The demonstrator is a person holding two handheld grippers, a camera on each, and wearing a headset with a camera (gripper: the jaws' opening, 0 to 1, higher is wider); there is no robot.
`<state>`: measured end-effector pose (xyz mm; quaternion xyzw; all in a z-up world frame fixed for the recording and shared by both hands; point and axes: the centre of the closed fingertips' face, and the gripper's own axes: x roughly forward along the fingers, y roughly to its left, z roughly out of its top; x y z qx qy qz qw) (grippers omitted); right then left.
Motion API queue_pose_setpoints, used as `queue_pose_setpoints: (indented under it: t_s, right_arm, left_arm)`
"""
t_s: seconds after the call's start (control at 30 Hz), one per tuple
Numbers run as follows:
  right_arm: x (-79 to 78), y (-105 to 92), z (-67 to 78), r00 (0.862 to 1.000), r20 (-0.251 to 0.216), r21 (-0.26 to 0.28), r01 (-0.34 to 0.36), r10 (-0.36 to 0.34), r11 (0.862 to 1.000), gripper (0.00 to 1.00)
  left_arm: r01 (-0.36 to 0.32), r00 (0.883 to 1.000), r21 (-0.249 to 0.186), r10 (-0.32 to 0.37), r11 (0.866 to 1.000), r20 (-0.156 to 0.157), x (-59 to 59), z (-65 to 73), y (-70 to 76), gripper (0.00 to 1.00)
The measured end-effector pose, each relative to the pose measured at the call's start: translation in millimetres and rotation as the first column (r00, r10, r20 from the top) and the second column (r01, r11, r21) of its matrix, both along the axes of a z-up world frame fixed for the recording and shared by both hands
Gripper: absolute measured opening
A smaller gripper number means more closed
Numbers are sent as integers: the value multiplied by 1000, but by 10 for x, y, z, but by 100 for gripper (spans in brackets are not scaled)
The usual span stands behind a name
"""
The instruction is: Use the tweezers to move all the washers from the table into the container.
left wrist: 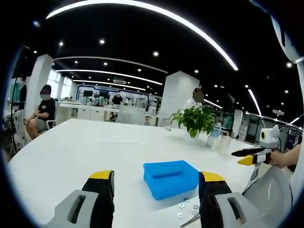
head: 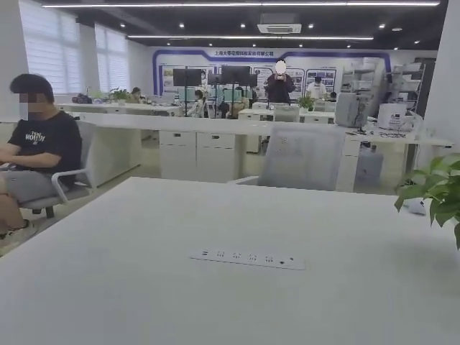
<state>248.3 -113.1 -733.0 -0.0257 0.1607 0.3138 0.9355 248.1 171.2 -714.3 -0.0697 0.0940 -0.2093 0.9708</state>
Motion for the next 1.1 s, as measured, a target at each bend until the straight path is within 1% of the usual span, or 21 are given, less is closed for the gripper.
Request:
queue_pose_setpoints:
  t_s: [0.3,0.47,0.5,0.53,0.57,0.6,0.63,0.67,0.7,0.73,0.77,0.8,0.83,0.87,0.9,0.93,0.97,1.0,1.03,1.07,1.1]
  right_arm:
    - [7,0,-15,1000,-4,-4,1,-1,1000,60]
    - [2,5,-34,1000,-9,-12,-3,3,1000,60]
    - [1,3,-35,1000,-9,-16,-4,4,1000,60]
    - [-5,-14,-55,1000,-19,-35,-7,6,999,58]
    - [-21,-39,-99,999,-35,-75,-18,15,997,55]
    - [-52,-61,-167,997,-71,-113,-26,18,993,52]
    - [-60,-78,-210,995,-102,-133,-28,14,991,50]
    - [-66,-76,-225,994,-100,-183,-52,35,982,49]
    - [-62,-67,-222,995,-91,-208,-69,51,976,48]
    - [-92,-21,-229,991,-104,-227,-104,82,968,46]
    - [-105,-2,-246,988,-119,-233,-125,99,964,43]
    - [-116,26,-250,985,-132,-242,-142,113,960,41]
    - [-107,116,-218,980,-129,-244,-179,151,953,40]
    - [-109,172,-207,976,-130,-250,-204,176,947,38]
    - [-106,215,-213,970,-138,-263,-232,202,936,36]
    - [-103,251,-226,965,-147,-275,-252,219,928,33]
    - [-85,338,-235,958,-153,-276,-277,242,920,30]
    - [-115,381,-275,945,-179,-287,-317,274,904,28]
    - [-108,462,-301,937,-193,-268,-336,291,903,26]
    - [-120,512,-334,929,-208,-263,-356,307,897,26]
    - [-116,566,-372,922,-218,-268,-371,319,889,25]
  left_arm:
    - [-1,1000,-14,2,1000,2,4,11,3,72]
    - [9,1000,-8,-9,1000,0,3,3,-21,72]
    - [17,1000,-25,-18,1000,-4,-2,7,-41,72]
    - [26,1000,-51,-26,998,-9,-7,14,-57,73]
    - [33,999,-73,-34,997,-12,-11,23,-65,73]
    - [38,999,-87,-40,995,-18,-8,17,-61,73]
    - [46,998,-92,-49,995,-31,-8,-1,-67,74]
    - [70,996,-99,-75,993,-45,-16,-27,-104,74]
    - [90,993,-101,-96,991,-64,-30,-54,-135,75]
    - [125,984,-81,-134,989,-116,-65,-141,-183,75]
    - [151,975,-63,-159,987,-154,-89,-207,-216,75]
    - [177,967,-40,-181,983,-179,-106,-259,-245,74]
    - [220,956,-10,-218,975,-195,-136,-307,-298,71]
    - [251,948,3,-245,968,-205,-159,-333,-338,67]
    - [287,934,24,-274,958,-228,-191,-375,-373,63]
    - [313,924,44,-293,949,-247,-213,-408,-396,60]
    - [360,904,72,-328,930,-274,-246,-457,-442,58]
    - [390,887,82,-351,917,-300,-273,-494,-462,55]
    - [438,865,103,-387,893,-319,-299,-533,-498,49]
    - [472,844,113,-411,874,-343,-338,-567,-538,45]
    - [503,828,134,-431,854,-360,-356,-600,-567,42]
